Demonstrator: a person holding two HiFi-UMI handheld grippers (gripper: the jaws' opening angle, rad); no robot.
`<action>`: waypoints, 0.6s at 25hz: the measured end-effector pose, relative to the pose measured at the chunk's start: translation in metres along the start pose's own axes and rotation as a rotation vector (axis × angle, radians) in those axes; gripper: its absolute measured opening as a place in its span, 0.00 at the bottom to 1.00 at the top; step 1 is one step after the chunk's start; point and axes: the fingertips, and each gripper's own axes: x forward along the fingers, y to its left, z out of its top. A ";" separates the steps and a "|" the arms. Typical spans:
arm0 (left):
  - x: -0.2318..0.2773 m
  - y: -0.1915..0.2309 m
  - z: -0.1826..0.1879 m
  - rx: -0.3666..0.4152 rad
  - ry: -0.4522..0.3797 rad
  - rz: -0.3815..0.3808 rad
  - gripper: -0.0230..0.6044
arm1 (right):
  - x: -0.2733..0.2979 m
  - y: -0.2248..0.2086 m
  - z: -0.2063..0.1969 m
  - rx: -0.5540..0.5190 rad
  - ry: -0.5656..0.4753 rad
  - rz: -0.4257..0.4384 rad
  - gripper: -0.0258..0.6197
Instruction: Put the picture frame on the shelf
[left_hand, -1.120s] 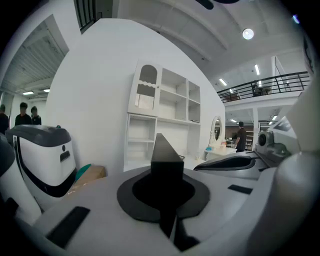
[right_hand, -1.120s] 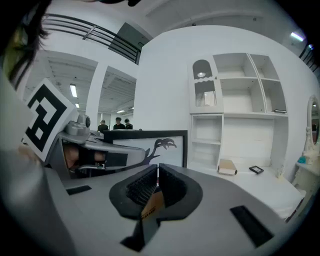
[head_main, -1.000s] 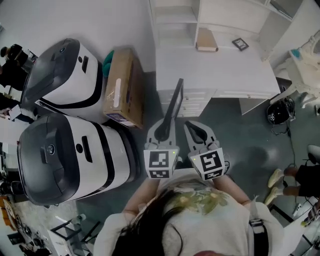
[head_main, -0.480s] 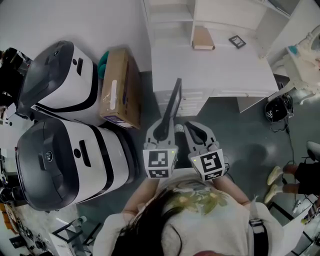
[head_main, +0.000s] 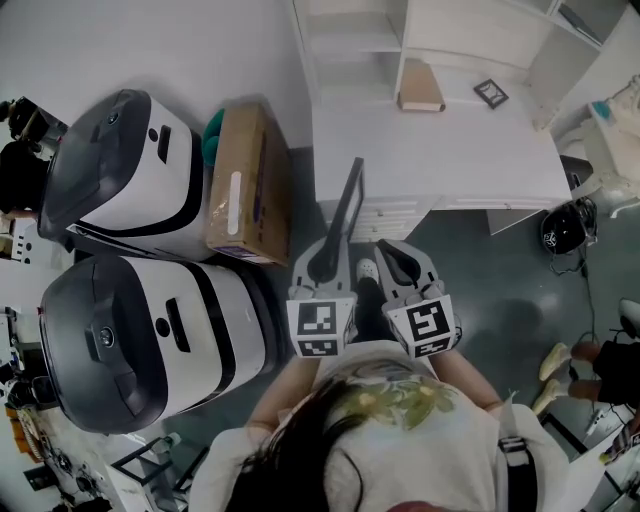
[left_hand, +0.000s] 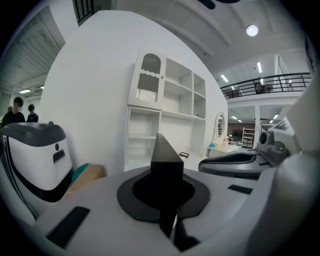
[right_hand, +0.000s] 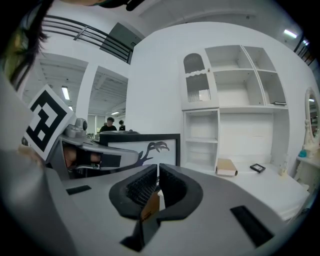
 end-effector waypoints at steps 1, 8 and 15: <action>0.004 0.003 0.000 -0.001 0.004 0.002 0.09 | 0.005 -0.004 0.000 0.003 0.001 -0.001 0.10; 0.036 0.026 0.006 -0.014 0.022 0.023 0.09 | 0.042 -0.025 0.005 0.007 0.010 0.005 0.10; 0.067 0.050 0.021 -0.012 0.020 0.052 0.09 | 0.079 -0.041 0.018 0.005 0.005 0.030 0.10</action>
